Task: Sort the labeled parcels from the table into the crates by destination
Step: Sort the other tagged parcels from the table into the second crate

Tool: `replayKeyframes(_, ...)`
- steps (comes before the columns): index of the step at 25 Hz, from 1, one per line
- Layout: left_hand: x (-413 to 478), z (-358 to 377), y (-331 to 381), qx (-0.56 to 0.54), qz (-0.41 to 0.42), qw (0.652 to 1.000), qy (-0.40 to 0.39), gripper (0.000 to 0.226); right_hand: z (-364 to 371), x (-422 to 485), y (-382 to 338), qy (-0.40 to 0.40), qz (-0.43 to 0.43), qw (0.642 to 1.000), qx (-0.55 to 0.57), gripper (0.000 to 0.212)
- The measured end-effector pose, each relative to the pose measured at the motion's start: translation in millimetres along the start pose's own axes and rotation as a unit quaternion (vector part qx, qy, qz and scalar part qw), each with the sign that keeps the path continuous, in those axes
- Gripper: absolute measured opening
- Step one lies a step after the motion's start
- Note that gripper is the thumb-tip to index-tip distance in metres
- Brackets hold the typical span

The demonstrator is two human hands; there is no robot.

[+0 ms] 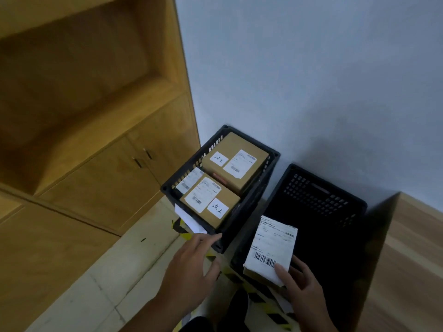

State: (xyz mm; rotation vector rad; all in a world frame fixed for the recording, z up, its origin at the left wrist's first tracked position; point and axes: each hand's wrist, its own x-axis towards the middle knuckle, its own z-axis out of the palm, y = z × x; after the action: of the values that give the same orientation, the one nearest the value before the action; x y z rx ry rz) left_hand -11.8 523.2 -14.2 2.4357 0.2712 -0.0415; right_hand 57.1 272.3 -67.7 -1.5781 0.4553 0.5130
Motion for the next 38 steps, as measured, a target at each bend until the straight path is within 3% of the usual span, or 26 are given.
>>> replayKeyframes(6,76,54,-37,-0.001,0.007,0.992,-0.125,0.041,-10,88,58,0.041,0.011,0.999,-0.019,0.074)
replayKeyframes(10,122,112,-61,-0.016,0.018,0.982,-0.189,0.043,-8,155,125,0.085,0.070,0.992,-0.057,0.080)
replayKeyframes(15,137,167,-97,-0.032,-0.012,0.974,-0.223,0.043,-5,239,188,-0.022,0.153,0.988,-0.022,0.096)
replayKeyframes(19,136,194,-117,-0.035,-0.038,0.975,-0.218,0.041,13,287,240,-0.053,0.189,0.979,-0.047,0.086)
replayKeyframes(26,149,216,-126,-0.031,-0.063,0.974,-0.217,0.040,24,321,292,-0.058,0.168,0.979,-0.104,0.062)
replayKeyframes(31,156,213,-127,-0.021,-0.062,0.976,-0.207,0.040,24,321,283,-0.072,0.177,0.972,-0.140,0.056)
replayKeyframes(36,157,176,-89,-0.015,-0.043,0.969,-0.245,0.035,21,269,193,0.031,0.099,0.971,-0.214,0.070)
replayKeyframes(38,160,151,-58,-0.019,-0.016,0.968,-0.251,0.035,14,231,144,0.064,0.077,0.954,-0.283,0.081)
